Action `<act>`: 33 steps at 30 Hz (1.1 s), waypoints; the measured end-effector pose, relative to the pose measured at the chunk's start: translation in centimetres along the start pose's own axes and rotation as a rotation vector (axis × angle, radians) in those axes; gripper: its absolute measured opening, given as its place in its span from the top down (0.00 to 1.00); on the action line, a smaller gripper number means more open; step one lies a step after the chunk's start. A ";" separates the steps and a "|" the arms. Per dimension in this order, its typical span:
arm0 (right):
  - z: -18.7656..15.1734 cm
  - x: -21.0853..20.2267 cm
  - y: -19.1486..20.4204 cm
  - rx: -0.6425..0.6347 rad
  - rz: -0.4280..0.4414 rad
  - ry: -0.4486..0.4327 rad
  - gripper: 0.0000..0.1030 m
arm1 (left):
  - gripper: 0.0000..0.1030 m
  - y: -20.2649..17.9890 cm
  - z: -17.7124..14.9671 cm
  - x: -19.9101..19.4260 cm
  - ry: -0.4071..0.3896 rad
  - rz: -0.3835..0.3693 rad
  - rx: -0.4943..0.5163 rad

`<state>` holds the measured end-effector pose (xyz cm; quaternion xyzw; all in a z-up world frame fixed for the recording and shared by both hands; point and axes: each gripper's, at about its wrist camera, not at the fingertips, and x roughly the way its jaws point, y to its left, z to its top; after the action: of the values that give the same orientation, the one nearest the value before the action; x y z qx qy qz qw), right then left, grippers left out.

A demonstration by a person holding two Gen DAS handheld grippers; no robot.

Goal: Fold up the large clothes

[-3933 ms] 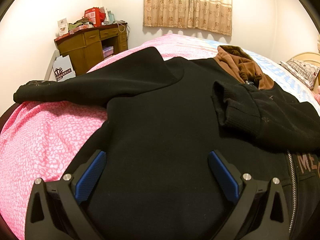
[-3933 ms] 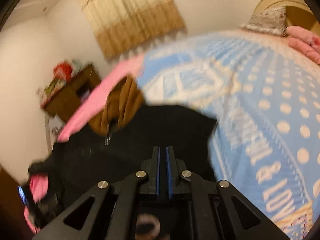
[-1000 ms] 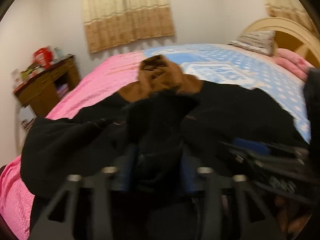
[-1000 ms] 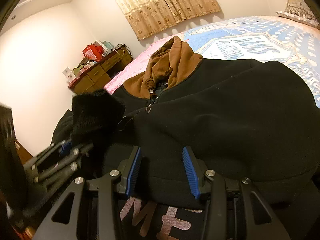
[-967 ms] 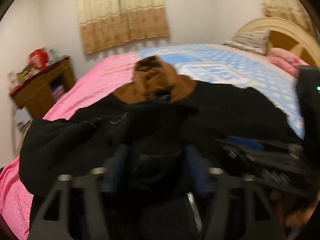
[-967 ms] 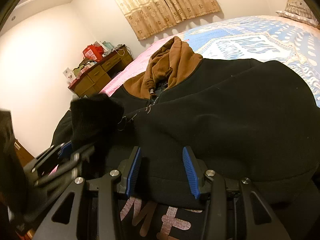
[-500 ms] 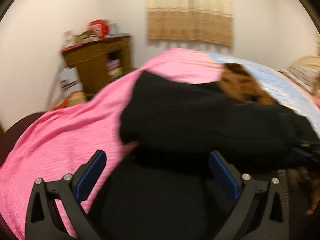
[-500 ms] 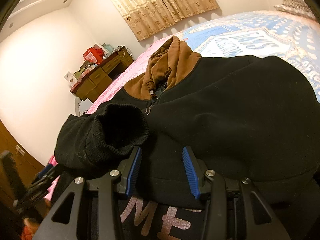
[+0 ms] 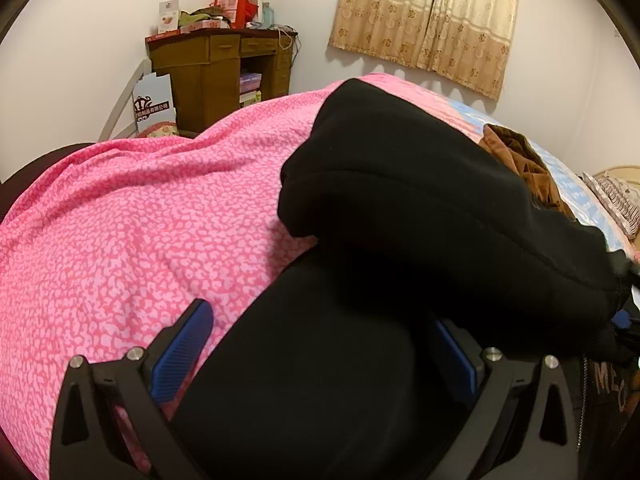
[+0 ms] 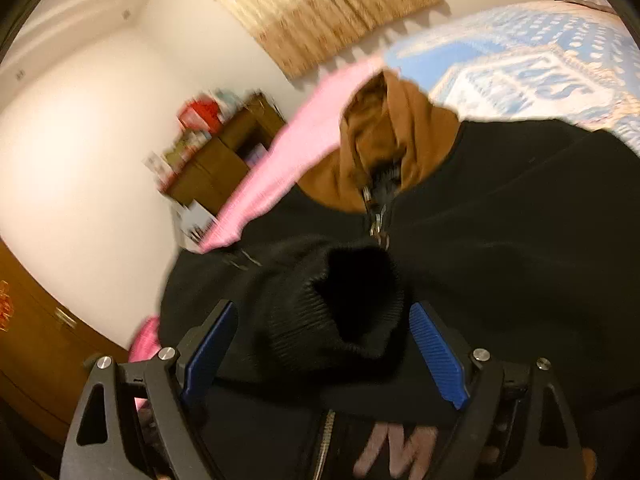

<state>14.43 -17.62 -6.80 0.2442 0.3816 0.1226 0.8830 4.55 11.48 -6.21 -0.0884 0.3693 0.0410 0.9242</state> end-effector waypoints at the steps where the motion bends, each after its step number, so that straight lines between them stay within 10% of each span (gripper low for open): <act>1: -0.1 0.8 0.2 -0.016 -0.028 0.006 0.30 | 0.00 0.0 0.0 0.0 0.001 0.000 0.001; 4: 0.0 1.7 1.2 -0.056 -0.038 0.031 0.75 | 0.00 0.3 -0.2 -0.3 -0.002 0.002 0.001; 9: 1.2 -2.9 6.6 -0.316 -0.098 -0.120 0.84 | 0.00 0.6 0.3 0.4 0.001 0.003 0.000; 15: 4.1 -11.6 8.0 -0.390 -0.155 -0.368 0.84 | 0.00 0.6 0.3 0.4 0.001 0.003 0.002; 25: -0.4 -4.0 -4.2 -0.260 -0.435 -0.047 0.63 | 0.00 0.7 0.2 1.0 0.003 0.006 0.003; 33: -0.2 -8.8 -6.2 -0.094 -0.301 -0.145 0.50 | 0.00 0.9 0.2 1.1 0.003 0.006 0.003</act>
<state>8.50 -26.40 -4.75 0.1509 0.3431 -0.0113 0.9270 5.34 12.41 -6.92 -0.0860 0.3711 0.0433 0.9236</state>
